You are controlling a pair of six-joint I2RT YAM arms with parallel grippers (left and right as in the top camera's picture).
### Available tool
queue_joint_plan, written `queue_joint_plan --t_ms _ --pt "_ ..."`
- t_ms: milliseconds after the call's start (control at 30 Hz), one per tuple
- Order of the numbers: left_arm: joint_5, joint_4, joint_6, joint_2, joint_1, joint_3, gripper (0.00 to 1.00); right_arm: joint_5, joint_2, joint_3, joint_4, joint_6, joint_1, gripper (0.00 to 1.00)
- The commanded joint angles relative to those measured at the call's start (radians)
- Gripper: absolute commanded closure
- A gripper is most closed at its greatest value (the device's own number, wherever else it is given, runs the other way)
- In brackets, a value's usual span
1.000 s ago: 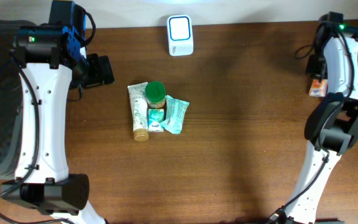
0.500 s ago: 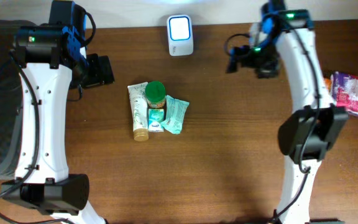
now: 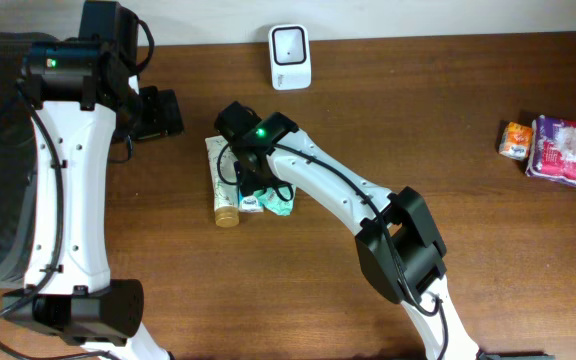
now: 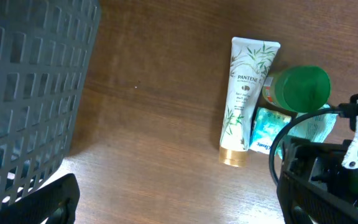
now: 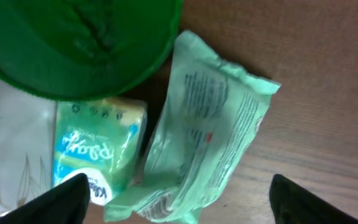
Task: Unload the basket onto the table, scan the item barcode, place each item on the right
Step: 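Grasp the green wipes pack beside the jar with the right gripper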
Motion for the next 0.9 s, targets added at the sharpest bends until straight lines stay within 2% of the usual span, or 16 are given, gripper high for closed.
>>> queue_joint_plan --t_ms 0,133,167,200,233,333,500,533,600,633,700,767,867 --pt "-0.008 0.000 -0.010 -0.008 0.002 0.002 0.01 0.046 0.006 -0.013 0.006 0.014 0.000 0.24" --pt "-0.008 0.000 -0.010 -0.008 0.002 0.002 0.01 0.035 0.017 -0.082 0.055 0.016 0.002 0.25" --pt "-0.008 0.000 -0.010 -0.008 0.002 0.002 0.01 0.035 0.017 -0.112 0.071 0.022 0.002 0.28" --pt "-0.008 0.000 -0.010 -0.008 0.002 0.002 0.01 0.037 0.017 -0.128 0.069 0.022 0.001 0.39" --pt "-0.008 0.000 -0.010 -0.008 0.002 0.002 0.01 0.061 0.017 -0.129 0.053 0.022 -0.004 0.41" --pt "-0.008 0.000 -0.010 -0.008 0.003 0.002 0.01 0.103 0.016 -0.126 -0.056 0.022 -0.082 0.40" --pt "-0.008 0.000 -0.010 -0.008 0.002 0.002 0.01 0.105 -0.010 -0.078 -0.122 -0.006 -0.202 0.39" --pt "-0.008 0.000 -0.010 -0.008 0.002 0.002 0.01 0.099 -0.022 -0.068 -0.113 -0.089 -0.192 0.39" --pt "-0.008 0.000 -0.010 -0.008 0.002 0.002 0.01 0.100 -0.022 -0.062 -0.063 -0.385 -0.137 0.30" --pt "-0.008 0.000 -0.010 -0.008 0.002 0.002 0.01 0.100 -0.021 -0.062 -0.058 -0.449 -0.123 0.27" --pt "-0.008 0.000 -0.010 -0.008 0.002 0.002 0.01 0.156 -0.021 -0.062 -0.053 -0.645 -0.073 0.09" --pt "-0.008 0.000 -0.010 -0.008 0.002 0.002 0.01 0.223 -0.021 -0.064 -0.047 -0.711 -0.057 0.03" --pt "-0.008 0.000 -0.010 -0.008 0.002 0.002 0.01 0.222 -0.018 -0.124 0.014 -0.784 -0.098 0.01"
